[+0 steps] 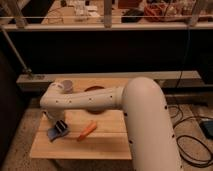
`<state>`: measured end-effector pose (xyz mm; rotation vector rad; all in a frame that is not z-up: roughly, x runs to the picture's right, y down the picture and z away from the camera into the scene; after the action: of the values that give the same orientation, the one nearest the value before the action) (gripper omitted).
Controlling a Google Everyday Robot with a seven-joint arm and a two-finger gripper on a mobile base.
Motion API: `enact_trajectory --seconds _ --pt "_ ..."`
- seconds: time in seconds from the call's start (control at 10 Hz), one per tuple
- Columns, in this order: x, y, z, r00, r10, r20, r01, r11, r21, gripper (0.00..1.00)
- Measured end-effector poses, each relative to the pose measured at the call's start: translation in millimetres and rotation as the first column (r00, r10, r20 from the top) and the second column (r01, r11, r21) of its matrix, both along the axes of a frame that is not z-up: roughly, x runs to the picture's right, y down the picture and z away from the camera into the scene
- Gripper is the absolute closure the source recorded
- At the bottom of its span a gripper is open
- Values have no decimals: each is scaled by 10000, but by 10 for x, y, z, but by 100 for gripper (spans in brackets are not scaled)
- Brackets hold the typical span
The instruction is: Place the eraser on the white sponge
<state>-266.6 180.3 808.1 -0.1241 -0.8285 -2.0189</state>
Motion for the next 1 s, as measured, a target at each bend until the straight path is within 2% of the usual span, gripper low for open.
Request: enact_trajectory --seconds 0.5,0.6,0.8,1.0 --pt "0 18 -5 10000 -20 55 21 10000 -46 57" --pt "1 19 -4 10000 -24 60 24 10000 -45 56" --pt "0 25 -5 10000 -32 76 33 10000 -56 46" --pt "0 25 -7 9999 -46 105 46 10000 -68 46"
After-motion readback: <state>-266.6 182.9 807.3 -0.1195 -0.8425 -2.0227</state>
